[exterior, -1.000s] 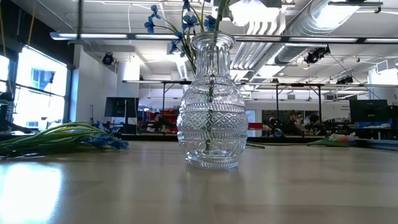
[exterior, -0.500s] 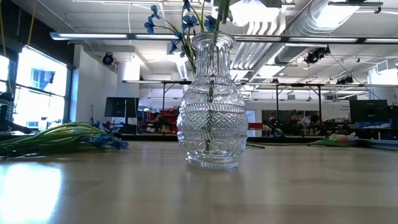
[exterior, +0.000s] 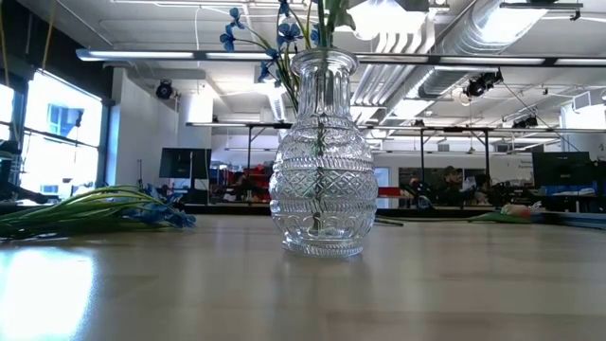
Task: Sort flowers into vase by color
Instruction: Put the top left pink tulip into the transparent vase, then put the bottom blue flowers into the green vase
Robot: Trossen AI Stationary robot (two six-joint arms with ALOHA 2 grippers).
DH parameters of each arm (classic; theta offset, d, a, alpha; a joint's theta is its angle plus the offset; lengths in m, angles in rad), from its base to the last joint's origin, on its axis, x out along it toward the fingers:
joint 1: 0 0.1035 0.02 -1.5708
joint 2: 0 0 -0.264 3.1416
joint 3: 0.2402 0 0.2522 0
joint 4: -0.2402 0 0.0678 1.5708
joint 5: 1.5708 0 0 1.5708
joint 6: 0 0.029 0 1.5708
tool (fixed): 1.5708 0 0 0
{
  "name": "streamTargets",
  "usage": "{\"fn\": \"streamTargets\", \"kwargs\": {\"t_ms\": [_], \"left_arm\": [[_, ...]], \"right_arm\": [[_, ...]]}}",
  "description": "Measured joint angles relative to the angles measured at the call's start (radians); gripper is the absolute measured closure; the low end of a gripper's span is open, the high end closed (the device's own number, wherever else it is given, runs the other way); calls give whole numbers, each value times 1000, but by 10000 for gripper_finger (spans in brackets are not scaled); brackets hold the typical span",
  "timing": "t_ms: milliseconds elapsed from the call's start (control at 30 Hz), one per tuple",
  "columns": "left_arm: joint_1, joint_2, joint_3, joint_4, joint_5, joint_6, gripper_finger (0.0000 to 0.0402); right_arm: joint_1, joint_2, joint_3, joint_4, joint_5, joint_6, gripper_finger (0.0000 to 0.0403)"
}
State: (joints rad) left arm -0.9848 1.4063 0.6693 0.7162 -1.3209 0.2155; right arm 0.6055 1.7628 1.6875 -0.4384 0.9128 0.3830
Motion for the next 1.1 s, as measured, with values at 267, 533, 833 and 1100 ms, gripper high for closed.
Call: {"fn": "streamTargets", "kwargs": {"t_ms": [267, 533, 833, 1100], "left_arm": [[0, 0, 0, -43, 0, -49, 289], [0, 0, 0, -70, 3, -84, 289], [0, 0, 0, -70, 8, -84, 289], [-6, 0, 0, -70, 8, -99, 289]], "right_arm": [[-38, 1, 0, -62, -52, 97, 367], [-28, 1, 0, -204, -50, 246, 281], [10, -22, 0, -314, -59, 327, 181], [86, -71, 0, -450, -281, 359, 184]]}}
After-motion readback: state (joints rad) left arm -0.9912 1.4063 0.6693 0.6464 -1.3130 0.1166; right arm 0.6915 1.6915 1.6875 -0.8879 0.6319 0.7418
